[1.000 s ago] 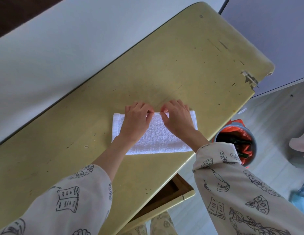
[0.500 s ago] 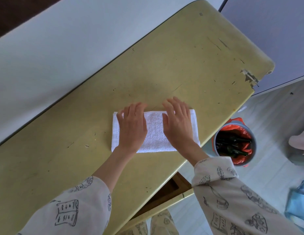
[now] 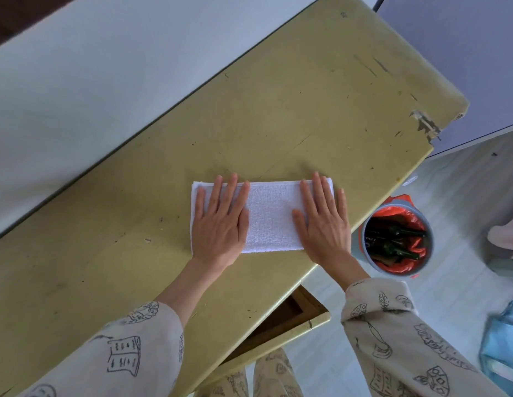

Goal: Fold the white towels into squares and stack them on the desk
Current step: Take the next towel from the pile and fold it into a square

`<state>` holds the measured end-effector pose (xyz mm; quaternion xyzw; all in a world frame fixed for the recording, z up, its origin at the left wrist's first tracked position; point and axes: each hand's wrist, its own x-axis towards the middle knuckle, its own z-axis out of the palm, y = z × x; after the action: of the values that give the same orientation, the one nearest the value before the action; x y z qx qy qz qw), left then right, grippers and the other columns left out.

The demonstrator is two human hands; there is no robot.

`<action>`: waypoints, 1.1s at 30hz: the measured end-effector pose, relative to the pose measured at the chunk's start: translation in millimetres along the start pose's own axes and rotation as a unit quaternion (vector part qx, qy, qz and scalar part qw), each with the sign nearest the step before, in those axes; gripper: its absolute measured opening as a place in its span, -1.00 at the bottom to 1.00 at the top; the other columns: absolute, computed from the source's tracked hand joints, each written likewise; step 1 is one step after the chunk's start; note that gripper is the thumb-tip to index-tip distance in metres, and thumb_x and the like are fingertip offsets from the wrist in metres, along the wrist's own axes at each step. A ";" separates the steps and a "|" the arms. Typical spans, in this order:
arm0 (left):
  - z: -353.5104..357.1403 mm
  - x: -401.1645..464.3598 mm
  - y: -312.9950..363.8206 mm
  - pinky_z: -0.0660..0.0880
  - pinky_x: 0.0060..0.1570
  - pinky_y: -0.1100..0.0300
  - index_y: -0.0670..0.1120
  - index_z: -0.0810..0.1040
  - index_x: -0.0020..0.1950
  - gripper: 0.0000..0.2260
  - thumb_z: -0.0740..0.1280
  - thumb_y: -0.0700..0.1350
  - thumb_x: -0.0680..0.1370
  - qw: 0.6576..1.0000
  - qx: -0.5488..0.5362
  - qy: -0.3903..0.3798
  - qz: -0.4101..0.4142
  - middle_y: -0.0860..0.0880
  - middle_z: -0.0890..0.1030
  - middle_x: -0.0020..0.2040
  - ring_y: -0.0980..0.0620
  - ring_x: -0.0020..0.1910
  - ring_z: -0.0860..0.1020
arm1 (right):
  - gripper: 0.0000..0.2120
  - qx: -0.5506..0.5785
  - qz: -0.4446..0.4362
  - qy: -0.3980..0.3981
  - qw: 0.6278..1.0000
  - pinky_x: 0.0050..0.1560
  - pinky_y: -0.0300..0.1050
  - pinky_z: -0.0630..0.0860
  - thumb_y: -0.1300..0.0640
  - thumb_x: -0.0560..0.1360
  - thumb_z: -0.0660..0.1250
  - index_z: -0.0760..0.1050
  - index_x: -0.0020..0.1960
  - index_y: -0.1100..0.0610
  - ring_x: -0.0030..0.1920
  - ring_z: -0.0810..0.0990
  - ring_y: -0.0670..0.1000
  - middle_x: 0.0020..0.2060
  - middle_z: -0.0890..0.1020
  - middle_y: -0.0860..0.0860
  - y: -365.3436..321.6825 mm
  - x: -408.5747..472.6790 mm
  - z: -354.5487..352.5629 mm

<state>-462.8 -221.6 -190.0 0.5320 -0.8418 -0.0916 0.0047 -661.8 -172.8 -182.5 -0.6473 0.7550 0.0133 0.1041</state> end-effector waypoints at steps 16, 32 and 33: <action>-10.8 -21.3 -7.0 -0.02 0.47 -0.06 -0.29 0.06 0.48 -0.52 0.10 -0.15 0.61 0.960 -0.182 0.059 -0.206 -0.23 0.16 0.49 -0.16 0.50 0.06 | -0.87 0.312 0.271 0.025 0.910 -0.06 -0.17 0.34 0.15 0.51 0.28 0.53 -0.03 0.20 -0.09 0.46 0.00 -0.09 0.54 0.05 14.7 -1.3 -41.8; -3.8 -26.2 -9.4 -0.03 0.46 -0.12 -0.28 0.05 0.49 -0.52 0.08 -0.11 0.63 0.971 -0.156 0.044 -0.177 -0.21 0.14 0.50 -0.17 0.50 0.06 | -0.87 0.299 0.299 -0.022 0.906 -0.15 -0.18 0.20 0.19 0.55 0.18 0.46 -0.02 0.22 -0.16 0.31 -0.02 -0.17 0.50 0.02 12.2 5.1 -55.0; -4.0 -26.1 -9.0 -0.02 0.45 -0.13 -0.27 0.06 0.49 -0.51 0.03 -0.06 0.63 0.971 -0.153 0.045 -0.177 -0.22 0.15 0.50 -0.18 0.50 0.07 | -0.87 0.295 0.297 -0.018 0.908 -0.15 -0.17 0.21 0.19 0.55 0.18 0.46 -0.02 0.23 -0.17 0.31 -0.02 -0.18 0.50 0.03 12.2 4.7 -54.9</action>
<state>-442.9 -202.6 -185.2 0.6689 -0.7093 -0.1945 0.1079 -682.1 -183.9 -131.0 -0.3329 0.8797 -0.1677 0.2952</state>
